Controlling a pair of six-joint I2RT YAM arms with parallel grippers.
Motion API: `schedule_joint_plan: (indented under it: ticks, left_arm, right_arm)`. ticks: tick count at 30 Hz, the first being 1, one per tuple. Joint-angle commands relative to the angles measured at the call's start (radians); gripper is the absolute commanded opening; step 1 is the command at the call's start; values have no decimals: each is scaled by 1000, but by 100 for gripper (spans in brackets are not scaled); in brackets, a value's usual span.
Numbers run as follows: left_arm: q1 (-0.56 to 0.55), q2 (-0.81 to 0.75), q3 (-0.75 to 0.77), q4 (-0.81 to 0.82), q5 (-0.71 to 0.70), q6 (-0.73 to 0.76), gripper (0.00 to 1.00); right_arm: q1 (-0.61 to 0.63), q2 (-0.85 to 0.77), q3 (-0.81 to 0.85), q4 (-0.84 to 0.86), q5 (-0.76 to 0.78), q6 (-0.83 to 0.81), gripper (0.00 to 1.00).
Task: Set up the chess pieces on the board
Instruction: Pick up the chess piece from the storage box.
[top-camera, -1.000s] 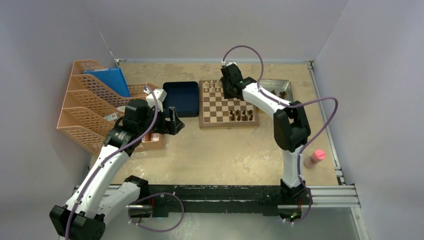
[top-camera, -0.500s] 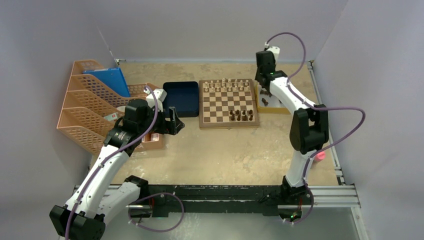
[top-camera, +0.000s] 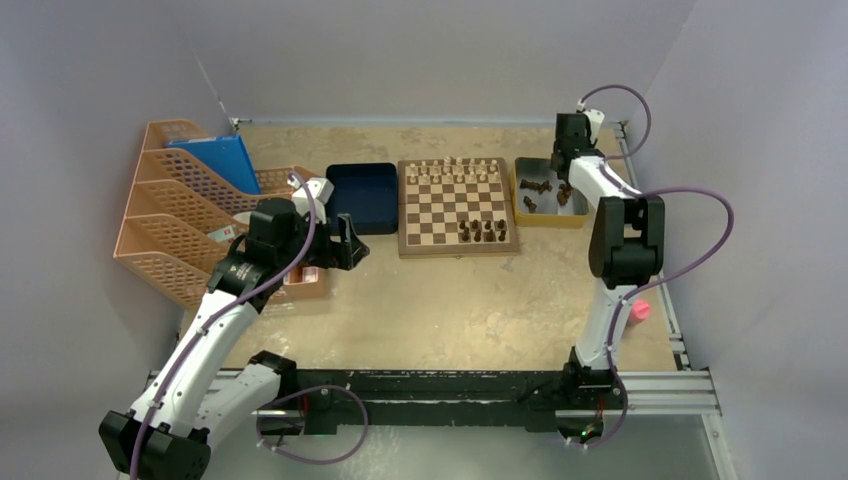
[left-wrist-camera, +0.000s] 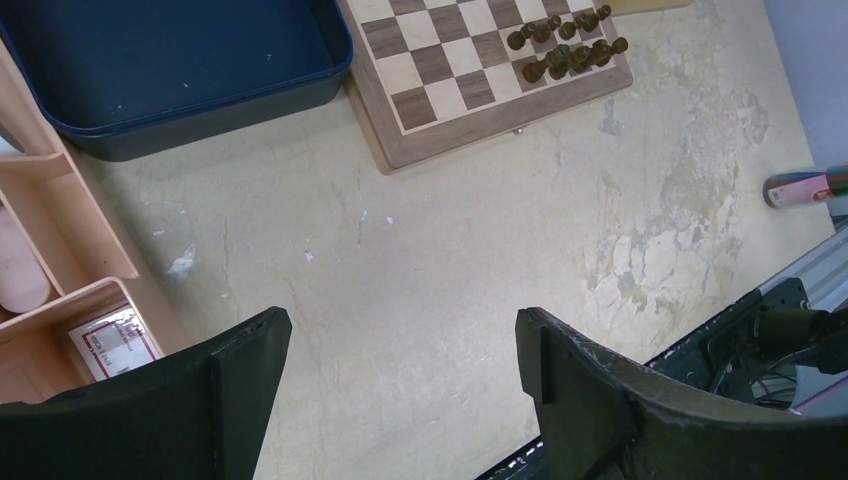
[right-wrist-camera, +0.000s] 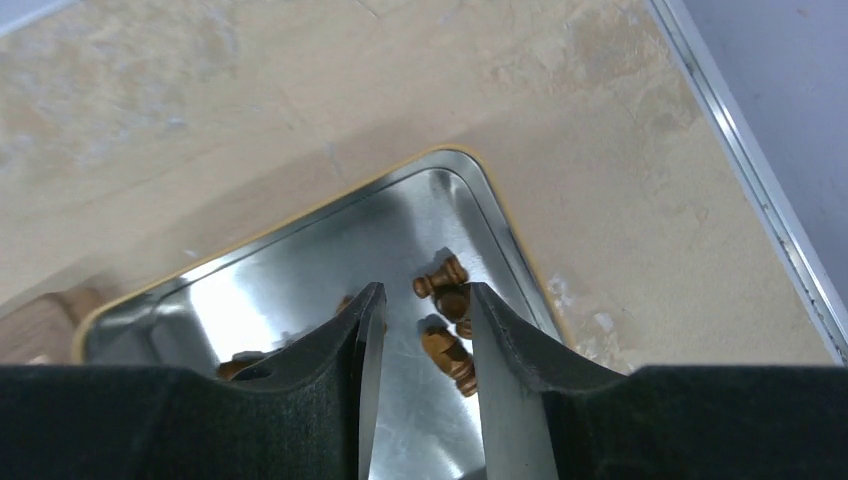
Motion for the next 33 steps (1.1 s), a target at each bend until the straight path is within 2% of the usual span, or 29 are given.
schedule_joint_plan:
  ticks: [1,12,18,24,33]
  left_arm:
    - [-5,3,-2,24,10,8,83]
    - [-4,8,-3,22,2,8,83]
    - [-5,14,-2,25,-1,8,83]
    - [-5,10,-2,22,-3,8,83]
    - [-5,4,-2,21,-6,8,83]
  right_arm:
    - [-42,4,-7,51,-51,-23,41]
    - [-94,46,-26,53,-171,-55,39]
    - [-95,68,-31,42,-198,-86,39]
    - [-95,72,-31,36,-234,-97,32]
    - [-95,86,-17,12,-227,-98,31]
